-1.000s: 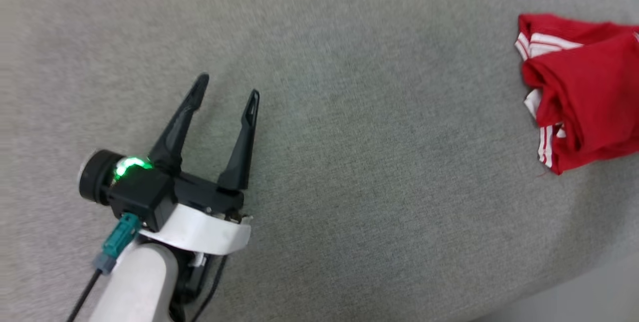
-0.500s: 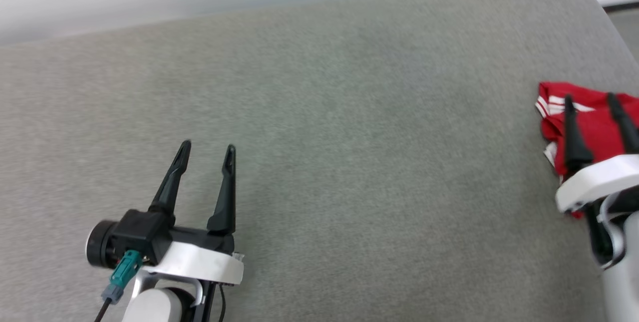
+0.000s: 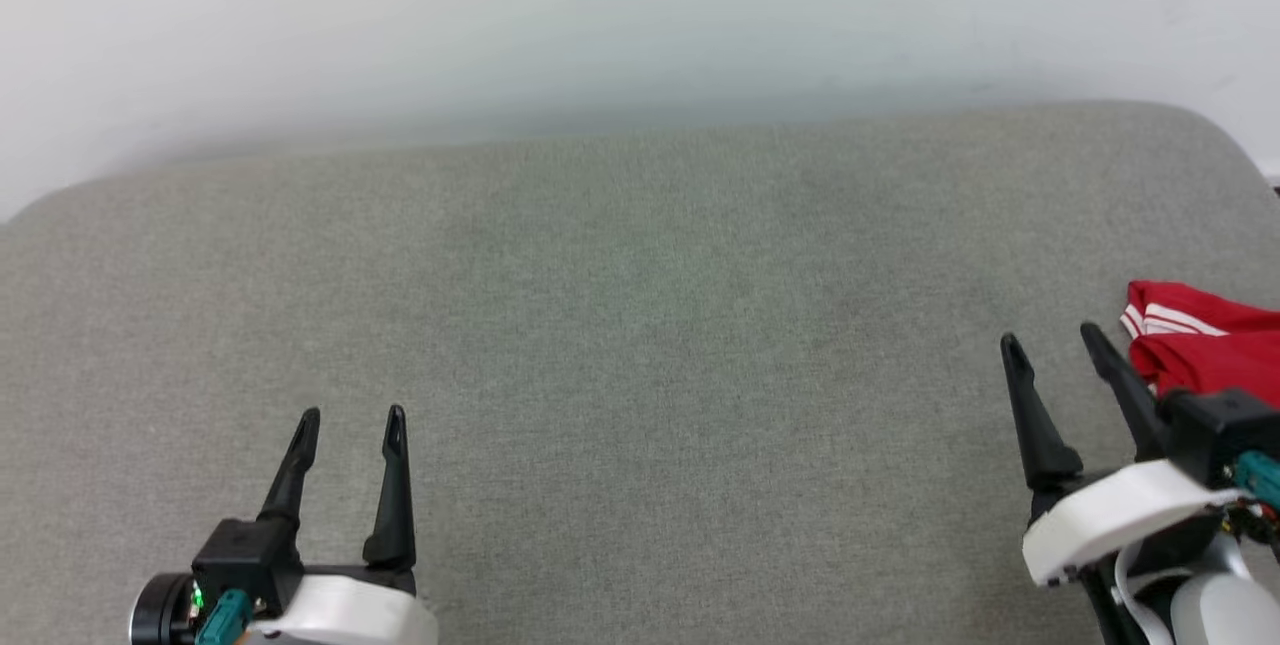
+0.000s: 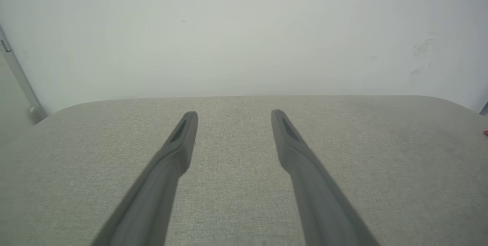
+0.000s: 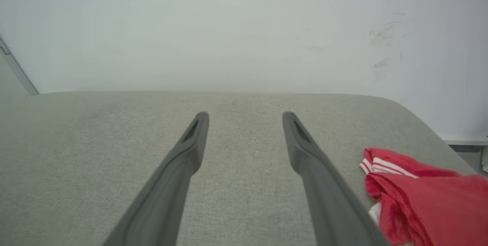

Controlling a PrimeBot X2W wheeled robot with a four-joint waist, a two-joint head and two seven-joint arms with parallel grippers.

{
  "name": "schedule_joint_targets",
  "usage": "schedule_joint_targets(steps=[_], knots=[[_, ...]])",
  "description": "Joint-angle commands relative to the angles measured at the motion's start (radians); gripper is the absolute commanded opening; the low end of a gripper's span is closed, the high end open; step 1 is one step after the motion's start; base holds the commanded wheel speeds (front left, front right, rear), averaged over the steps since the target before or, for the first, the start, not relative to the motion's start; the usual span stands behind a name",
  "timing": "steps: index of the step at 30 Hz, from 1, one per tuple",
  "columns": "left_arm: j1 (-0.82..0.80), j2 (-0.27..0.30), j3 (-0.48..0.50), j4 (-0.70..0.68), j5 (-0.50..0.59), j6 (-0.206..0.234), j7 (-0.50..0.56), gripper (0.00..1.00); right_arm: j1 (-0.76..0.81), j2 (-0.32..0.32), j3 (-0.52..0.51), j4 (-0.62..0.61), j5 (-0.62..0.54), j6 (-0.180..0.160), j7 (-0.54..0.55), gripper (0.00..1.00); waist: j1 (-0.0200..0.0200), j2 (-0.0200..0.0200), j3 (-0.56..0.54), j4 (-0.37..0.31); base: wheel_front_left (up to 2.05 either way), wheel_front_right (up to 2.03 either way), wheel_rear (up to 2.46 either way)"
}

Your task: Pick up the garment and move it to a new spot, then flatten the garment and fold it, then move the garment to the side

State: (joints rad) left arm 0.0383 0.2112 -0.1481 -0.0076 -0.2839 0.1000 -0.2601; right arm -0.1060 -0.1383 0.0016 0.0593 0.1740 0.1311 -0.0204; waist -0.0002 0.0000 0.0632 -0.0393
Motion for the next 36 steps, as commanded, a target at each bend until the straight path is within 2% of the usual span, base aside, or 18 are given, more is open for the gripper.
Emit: schedule_joint_targets(steps=[1, 16, 36], knots=[[0.018, -0.003, 0.005, -0.002, 0.01, -0.004, -0.007, 1.0, 0.035, 0.011, -0.003, -0.027, -0.007, -0.001, 0.008, 1.0, 0.0002, 0.0, -0.025, 0.0, 0.0, 0.0, 0.0], [0.108, -0.028, 0.015, -0.003, 0.037, -0.02, -0.007, 1.0, 0.2, 0.053, -0.024, -0.193, -0.035, -0.001, 0.073, 1.0, 0.0002, 0.0, -0.077, 0.002, 0.0, 0.0, 0.0], [0.085, -0.051, 0.039, 0.009, 0.066, -0.053, -0.007, 1.0, 0.195, 0.031, -0.011, -0.195, -0.042, -0.001, 0.068, 1.0, 0.0002, 0.0, -0.071, 0.006, 0.0, 0.0, 0.0]])
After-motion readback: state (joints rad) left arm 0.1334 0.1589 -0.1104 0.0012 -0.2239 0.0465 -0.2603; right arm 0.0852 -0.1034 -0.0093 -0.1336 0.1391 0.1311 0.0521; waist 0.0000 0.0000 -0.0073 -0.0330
